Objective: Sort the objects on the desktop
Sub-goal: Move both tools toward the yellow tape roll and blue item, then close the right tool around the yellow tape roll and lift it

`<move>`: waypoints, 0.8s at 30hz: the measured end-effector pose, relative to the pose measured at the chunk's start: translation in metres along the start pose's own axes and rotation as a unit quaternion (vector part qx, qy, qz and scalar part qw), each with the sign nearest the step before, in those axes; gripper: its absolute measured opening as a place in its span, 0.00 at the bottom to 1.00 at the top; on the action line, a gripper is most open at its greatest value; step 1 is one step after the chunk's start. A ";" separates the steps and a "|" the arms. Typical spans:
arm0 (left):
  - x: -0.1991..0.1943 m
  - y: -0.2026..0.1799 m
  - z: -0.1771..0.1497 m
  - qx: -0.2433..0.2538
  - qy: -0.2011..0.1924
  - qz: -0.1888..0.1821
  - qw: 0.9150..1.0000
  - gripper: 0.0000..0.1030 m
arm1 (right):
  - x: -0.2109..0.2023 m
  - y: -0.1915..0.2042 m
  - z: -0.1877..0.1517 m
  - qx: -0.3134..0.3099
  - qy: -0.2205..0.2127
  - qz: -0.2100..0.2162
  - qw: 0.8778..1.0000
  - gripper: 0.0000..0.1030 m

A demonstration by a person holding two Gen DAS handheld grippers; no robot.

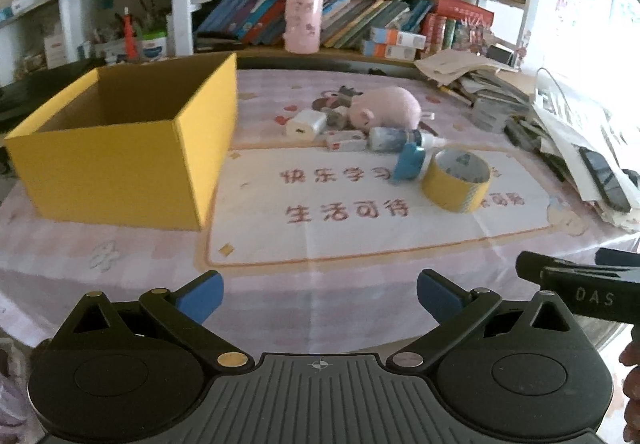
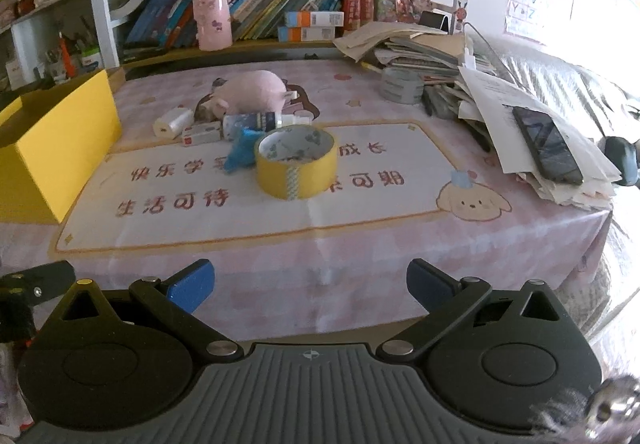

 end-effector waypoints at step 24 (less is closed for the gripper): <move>0.065 -0.049 0.040 -0.056 0.030 0.066 0.996 1.00 | 0.089 -0.038 0.060 -0.083 0.022 0.077 0.993 1.00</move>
Point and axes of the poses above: each gripper's, at about its wrist camera, not at the fingertips, and x roughly the way its jaws point, y to its left, z to its top, the point moved 1 cm from there along x, roughly the way its jaws point, and after that the axes turned 5 degrees about -x, right-handed, at the moved point
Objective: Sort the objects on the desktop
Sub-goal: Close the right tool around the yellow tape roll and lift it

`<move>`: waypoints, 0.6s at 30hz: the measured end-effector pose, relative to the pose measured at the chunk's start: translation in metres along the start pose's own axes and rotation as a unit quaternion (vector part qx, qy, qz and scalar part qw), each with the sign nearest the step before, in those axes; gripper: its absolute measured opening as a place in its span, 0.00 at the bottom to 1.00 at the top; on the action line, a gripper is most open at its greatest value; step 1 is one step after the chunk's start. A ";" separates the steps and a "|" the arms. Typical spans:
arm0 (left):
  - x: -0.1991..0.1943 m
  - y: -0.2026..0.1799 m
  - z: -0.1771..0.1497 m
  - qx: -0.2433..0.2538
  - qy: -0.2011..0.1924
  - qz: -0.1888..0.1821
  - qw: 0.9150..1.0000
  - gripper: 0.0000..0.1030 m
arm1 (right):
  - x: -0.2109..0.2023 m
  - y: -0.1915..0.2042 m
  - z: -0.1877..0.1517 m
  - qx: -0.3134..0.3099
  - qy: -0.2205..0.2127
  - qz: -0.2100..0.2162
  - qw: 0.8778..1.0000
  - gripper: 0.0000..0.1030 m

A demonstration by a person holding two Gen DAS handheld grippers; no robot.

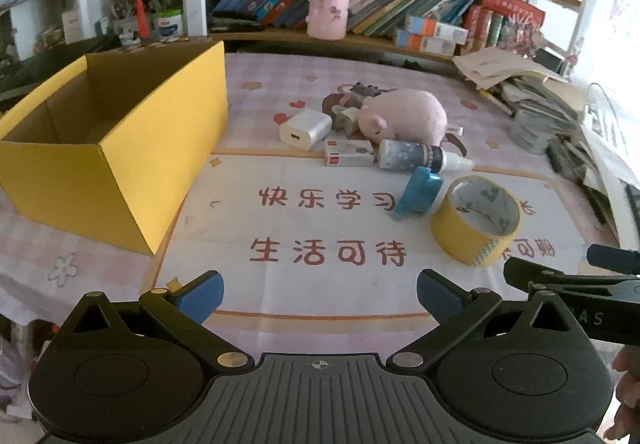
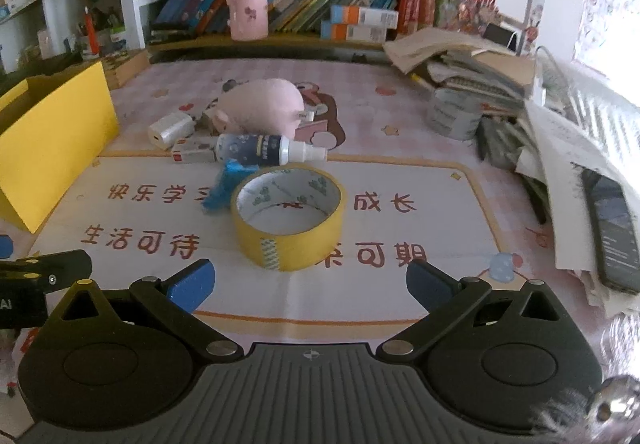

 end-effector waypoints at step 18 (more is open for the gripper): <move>0.015 -0.021 0.016 -0.034 -0.003 0.085 0.996 1.00 | 0.062 -0.017 0.025 -0.045 0.028 0.082 0.995 1.00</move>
Point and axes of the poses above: each gripper's, at about its wrist camera, not at the fingertips, and x roughly the way its jaws point, y to its left, z to its top, the point moved 1 cm from there along x, roughly the way its jaws point, and after that the axes turned 5 degrees about -x, right-handed, at the moved point
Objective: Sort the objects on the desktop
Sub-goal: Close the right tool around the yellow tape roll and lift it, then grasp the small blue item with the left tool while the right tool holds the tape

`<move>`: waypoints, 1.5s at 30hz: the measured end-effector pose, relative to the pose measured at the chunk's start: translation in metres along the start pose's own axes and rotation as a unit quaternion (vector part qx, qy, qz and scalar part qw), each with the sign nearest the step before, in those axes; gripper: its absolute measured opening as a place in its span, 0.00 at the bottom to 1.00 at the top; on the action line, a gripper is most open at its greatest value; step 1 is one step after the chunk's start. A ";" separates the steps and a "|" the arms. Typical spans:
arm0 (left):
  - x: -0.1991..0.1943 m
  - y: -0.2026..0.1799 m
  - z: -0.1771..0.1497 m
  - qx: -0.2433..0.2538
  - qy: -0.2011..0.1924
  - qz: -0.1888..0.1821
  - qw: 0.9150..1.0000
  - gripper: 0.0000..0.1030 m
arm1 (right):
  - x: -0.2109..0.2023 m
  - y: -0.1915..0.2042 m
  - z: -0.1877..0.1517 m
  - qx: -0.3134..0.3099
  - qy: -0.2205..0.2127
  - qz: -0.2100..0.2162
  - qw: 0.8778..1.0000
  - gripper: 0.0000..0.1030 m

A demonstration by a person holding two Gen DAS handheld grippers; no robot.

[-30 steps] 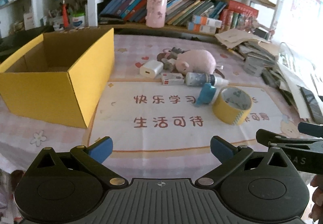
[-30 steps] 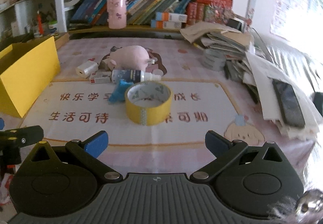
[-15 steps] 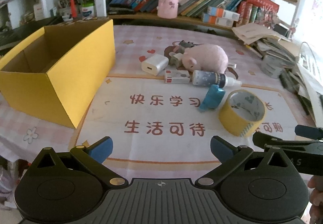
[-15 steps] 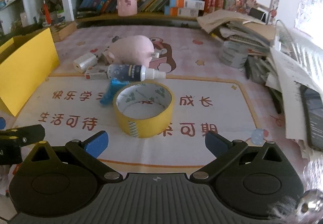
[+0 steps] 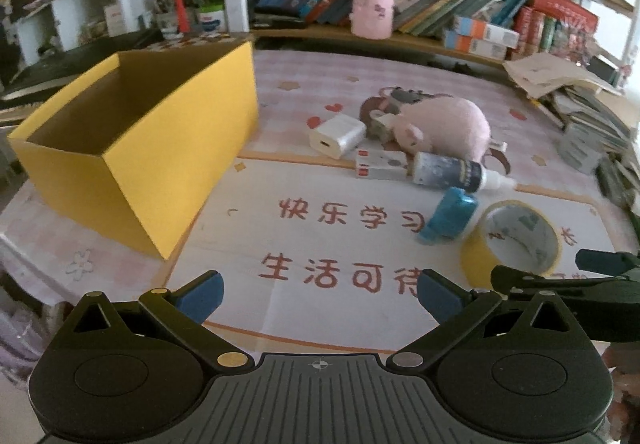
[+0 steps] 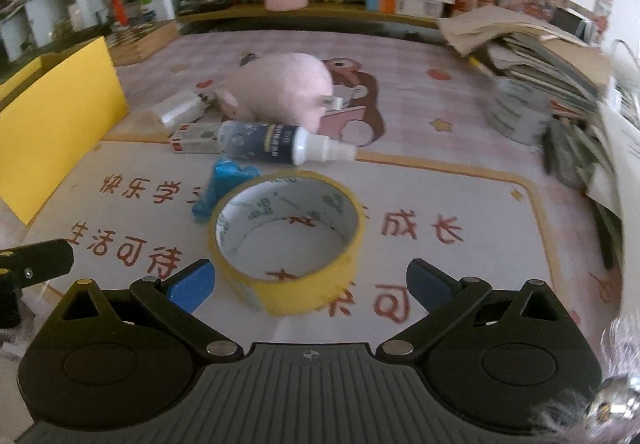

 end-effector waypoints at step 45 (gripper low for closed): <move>0.079 -0.096 0.019 0.081 -0.024 -0.075 0.994 0.65 | -0.025 -0.088 -0.013 0.054 -0.021 -0.076 0.995 0.87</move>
Point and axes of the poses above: each gripper's, at about its wrist camera, not at the fingertips, and x roughly the way its jaws point, y to its left, z to its top, the point moved 1 cm from there along x, roughly the way its jaws point, and after that the axes turned 5 degrees about -x, right-handed, at the moved point
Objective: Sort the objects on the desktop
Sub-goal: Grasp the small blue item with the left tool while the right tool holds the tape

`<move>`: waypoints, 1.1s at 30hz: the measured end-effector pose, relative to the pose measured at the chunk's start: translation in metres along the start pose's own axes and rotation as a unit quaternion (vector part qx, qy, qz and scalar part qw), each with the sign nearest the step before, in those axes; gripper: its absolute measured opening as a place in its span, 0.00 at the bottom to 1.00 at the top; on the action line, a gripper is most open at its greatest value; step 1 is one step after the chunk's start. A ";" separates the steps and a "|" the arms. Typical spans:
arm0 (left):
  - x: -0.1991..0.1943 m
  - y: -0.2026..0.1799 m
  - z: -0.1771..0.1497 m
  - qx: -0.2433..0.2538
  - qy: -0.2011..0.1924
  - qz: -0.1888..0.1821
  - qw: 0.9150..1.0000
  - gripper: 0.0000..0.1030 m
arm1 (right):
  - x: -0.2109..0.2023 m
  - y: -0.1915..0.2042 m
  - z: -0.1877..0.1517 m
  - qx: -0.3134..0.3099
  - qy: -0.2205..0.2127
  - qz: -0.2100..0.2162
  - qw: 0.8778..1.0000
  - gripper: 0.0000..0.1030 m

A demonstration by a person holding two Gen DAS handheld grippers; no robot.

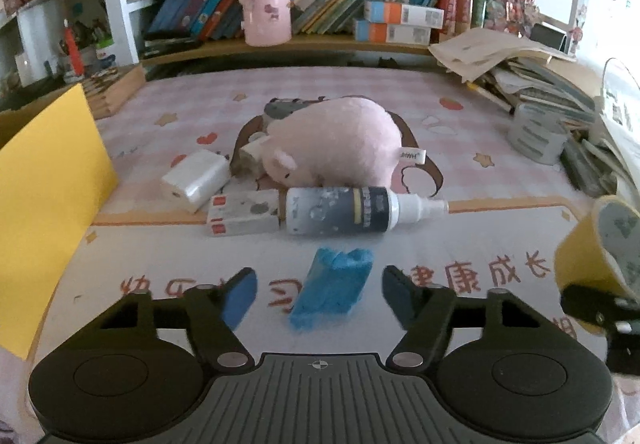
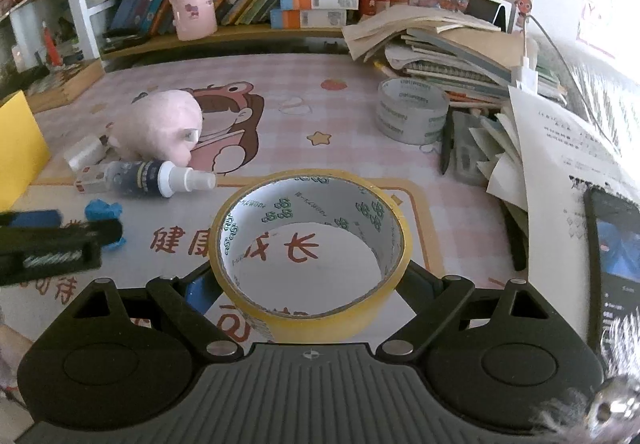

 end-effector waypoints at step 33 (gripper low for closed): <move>-0.121 0.062 -0.023 -0.064 -0.071 -0.061 0.994 0.28 | -0.066 0.069 -0.004 -0.050 -0.058 0.054 0.996 0.87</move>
Point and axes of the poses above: each gripper's, at about its wrist camera, not at the fingertips, and x roughly the way its jaws point, y to its left, z to its top, the point moved 1 cm from there along x, roughly the way its jaws point, and after that the axes turned 5 degrees about -x, right-handed, at the moved point
